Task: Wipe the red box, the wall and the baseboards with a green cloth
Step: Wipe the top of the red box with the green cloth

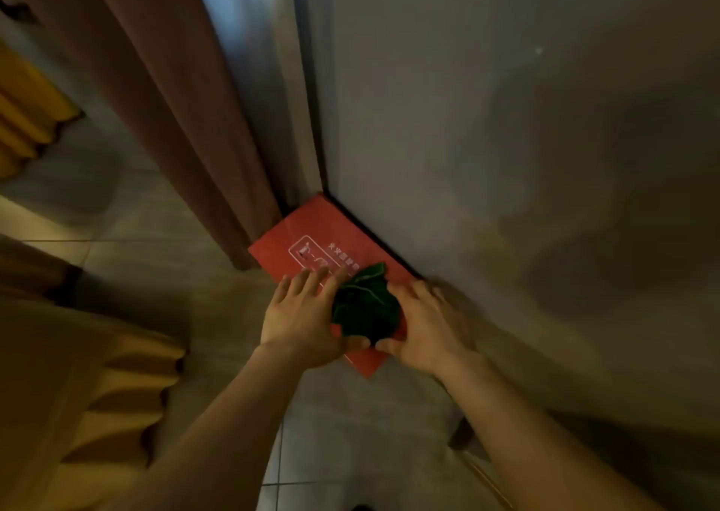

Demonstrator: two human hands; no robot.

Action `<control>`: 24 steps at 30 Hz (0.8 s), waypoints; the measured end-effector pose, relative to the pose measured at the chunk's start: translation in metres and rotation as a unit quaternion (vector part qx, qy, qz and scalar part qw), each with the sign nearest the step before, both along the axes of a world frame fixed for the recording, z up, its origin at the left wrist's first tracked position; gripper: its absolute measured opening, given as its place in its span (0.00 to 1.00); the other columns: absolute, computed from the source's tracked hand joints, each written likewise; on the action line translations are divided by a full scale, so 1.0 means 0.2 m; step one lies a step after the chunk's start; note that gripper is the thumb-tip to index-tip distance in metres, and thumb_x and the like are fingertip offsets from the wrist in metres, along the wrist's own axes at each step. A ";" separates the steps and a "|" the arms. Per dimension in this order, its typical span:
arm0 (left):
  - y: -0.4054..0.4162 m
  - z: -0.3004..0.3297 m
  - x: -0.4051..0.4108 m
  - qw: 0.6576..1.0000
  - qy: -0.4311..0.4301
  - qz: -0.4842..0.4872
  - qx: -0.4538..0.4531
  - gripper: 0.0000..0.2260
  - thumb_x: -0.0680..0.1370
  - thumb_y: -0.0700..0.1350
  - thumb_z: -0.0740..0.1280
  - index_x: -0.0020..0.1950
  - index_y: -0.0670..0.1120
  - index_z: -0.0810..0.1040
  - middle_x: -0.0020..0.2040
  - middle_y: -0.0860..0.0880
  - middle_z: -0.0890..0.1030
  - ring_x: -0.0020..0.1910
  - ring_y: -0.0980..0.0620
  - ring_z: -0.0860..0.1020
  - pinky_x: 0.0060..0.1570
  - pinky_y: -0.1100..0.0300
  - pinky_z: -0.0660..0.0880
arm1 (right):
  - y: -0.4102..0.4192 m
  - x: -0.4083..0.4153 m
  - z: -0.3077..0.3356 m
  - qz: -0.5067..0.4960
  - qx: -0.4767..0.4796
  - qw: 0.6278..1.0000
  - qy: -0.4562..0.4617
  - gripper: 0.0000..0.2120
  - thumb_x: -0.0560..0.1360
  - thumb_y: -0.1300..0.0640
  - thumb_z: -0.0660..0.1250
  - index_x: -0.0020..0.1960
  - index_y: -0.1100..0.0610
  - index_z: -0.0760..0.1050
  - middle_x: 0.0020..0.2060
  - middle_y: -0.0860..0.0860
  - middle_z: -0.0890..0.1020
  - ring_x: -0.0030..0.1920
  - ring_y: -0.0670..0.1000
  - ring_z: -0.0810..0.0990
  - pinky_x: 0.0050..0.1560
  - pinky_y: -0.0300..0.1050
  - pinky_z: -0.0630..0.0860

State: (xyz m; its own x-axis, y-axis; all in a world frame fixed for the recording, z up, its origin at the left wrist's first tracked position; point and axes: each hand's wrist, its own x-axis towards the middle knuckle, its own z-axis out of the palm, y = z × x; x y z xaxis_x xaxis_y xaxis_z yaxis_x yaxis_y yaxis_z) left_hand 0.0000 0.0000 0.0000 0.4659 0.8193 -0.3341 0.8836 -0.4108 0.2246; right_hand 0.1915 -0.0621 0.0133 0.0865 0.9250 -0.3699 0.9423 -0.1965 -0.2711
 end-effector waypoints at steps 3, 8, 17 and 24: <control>0.01 -0.13 0.05 1.000 0.006 -0.010 0.000 0.54 0.65 0.76 0.68 0.81 0.59 0.42 0.82 0.50 0.54 0.81 0.45 0.51 0.79 0.45 0.45 | 0.04 0.00 -0.12 0.010 -0.013 1.000 -0.002 0.51 0.66 0.39 0.76 0.79 0.46 0.51 0.78 0.53 0.57 0.77 0.58 0.54 0.70 0.58 0.67; 0.00 -0.30 0.07 1.000 0.016 -0.018 -0.016 0.54 0.67 0.73 0.69 0.81 0.57 0.39 0.83 0.50 0.51 0.81 0.45 0.50 0.79 0.46 0.46 | 0.11 0.03 -0.27 0.047 0.003 0.999 0.006 0.56 0.65 0.41 0.78 0.79 0.42 0.43 0.80 0.51 0.45 0.79 0.56 0.41 0.73 0.59 0.63; -0.04 -0.43 0.12 1.000 -0.016 -0.007 0.024 0.45 0.72 0.63 0.73 0.81 0.55 0.52 0.78 0.49 0.62 0.74 0.44 0.64 0.74 0.49 0.61 | 0.16 0.01 -0.38 0.100 0.020 0.995 0.010 0.37 0.71 0.57 0.75 0.75 0.49 0.61 0.70 0.51 0.69 0.68 0.57 0.67 0.62 0.54 0.74; -0.06 -0.36 0.13 0.999 -0.031 0.014 0.037 0.21 0.79 0.45 0.67 0.70 0.52 0.67 0.65 0.48 0.73 0.61 0.42 0.74 0.55 0.48 0.75 | 0.11 -0.03 -0.35 0.063 0.068 0.995 0.036 0.20 0.73 0.63 0.70 0.63 0.52 0.73 0.59 0.53 0.75 0.59 0.58 0.74 0.54 0.52 0.76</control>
